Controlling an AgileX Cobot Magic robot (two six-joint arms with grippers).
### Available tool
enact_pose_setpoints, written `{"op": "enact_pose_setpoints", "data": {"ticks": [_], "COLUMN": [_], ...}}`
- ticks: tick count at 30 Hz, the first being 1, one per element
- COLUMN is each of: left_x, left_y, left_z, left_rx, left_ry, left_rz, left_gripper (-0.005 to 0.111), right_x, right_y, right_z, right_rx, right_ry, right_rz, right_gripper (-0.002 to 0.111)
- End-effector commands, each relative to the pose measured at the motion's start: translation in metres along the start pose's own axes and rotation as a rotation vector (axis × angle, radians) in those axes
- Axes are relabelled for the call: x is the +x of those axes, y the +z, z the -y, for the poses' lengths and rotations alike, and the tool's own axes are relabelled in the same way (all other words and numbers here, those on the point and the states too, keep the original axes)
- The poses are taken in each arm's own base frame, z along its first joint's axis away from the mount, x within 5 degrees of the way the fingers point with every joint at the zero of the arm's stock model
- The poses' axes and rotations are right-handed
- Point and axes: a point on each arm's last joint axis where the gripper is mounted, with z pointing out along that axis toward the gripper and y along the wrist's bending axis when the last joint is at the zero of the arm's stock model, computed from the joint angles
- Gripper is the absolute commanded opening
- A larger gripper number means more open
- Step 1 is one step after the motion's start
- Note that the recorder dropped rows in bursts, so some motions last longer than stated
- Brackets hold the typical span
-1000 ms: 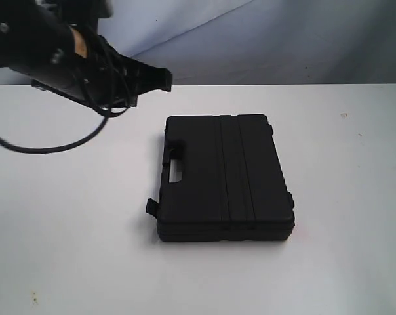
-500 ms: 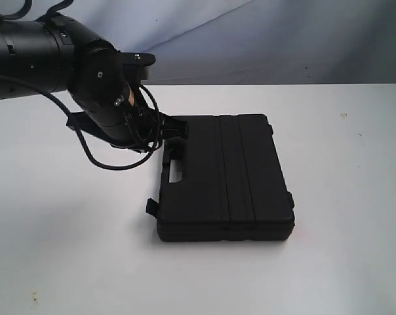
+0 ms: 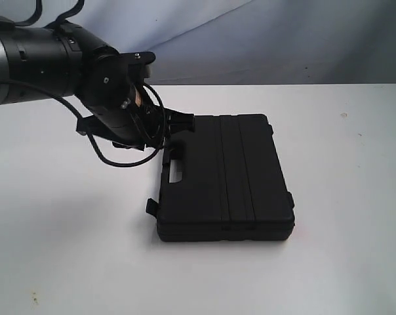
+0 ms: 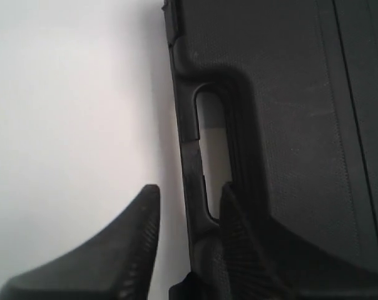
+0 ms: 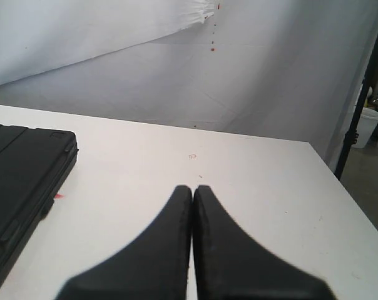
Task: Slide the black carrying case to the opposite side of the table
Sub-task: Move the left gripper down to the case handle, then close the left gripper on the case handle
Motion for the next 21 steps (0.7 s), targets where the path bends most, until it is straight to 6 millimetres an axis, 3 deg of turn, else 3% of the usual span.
{"op": "enact_pose_setpoints", "data": {"ticks": [1, 9, 21], "left_x": [0.002, 0.005, 0.000], "left_y": [0.014, 0.046, 0.076], "left_z": [0.006, 0.009, 0.015], "left_rx": [0.018, -0.004, -0.037], "left_ry": [-0.024, -0.040, -0.029], "left_rz": [-0.008, -0.050, -0.086], "left_gripper": [0.036, 0.036, 0.036], "right_x": [0.001, 0.001, 0.001], "right_y": [0.000, 0.000, 0.000], "right_z": [0.000, 0.000, 0.000], "right_rx": [0.006, 0.006, 0.006], "right_ry": [0.010, 0.010, 0.010], "right_rz": [-0.002, -0.002, -0.002], "right_gripper": [0.000, 0.000, 0.000]}}
